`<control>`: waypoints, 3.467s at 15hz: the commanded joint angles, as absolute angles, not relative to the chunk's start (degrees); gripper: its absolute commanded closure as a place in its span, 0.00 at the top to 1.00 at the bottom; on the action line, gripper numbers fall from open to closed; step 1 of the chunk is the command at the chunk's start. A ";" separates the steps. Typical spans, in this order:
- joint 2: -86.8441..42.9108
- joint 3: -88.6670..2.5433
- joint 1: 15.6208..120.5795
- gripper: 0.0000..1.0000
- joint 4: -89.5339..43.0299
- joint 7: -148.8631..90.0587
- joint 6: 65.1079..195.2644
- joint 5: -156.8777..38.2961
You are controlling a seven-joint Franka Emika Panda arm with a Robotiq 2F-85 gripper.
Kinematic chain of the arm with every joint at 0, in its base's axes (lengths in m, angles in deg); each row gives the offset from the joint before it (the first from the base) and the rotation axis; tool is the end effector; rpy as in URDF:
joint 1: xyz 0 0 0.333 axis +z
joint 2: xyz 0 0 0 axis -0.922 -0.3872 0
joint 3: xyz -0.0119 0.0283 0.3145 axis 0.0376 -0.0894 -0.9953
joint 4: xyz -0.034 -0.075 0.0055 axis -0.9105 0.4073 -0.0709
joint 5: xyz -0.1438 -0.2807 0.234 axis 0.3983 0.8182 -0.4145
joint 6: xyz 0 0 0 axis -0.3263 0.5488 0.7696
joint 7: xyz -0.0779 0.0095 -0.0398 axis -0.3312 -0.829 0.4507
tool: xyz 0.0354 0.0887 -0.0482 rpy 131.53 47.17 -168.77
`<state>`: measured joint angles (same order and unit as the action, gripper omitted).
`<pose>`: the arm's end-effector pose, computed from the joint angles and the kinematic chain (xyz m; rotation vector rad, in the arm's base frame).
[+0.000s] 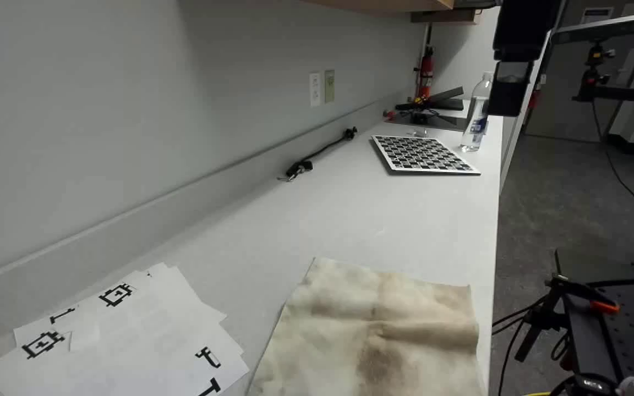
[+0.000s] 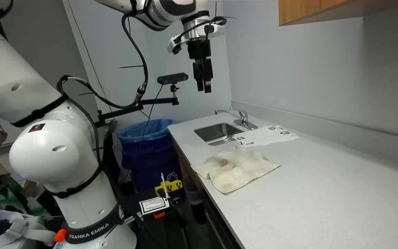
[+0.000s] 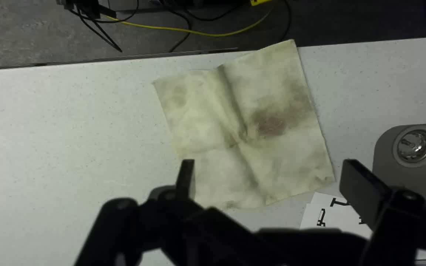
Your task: Use the white cloth to wipe the table
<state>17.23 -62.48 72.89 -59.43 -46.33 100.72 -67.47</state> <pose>0.3995 0.1731 0.5154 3.1172 -0.0834 -0.0273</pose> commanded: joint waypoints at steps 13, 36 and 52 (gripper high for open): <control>17.11 -61.88 73.62 1.00 -59.33 -46.57 100.60 -67.19; 6.74 -62.68 75.27 1.00 -62.53 -44.02 115.44 -65.74; -8.20 -60.23 76.63 1.00 -63.76 -43.10 122.76 -63.77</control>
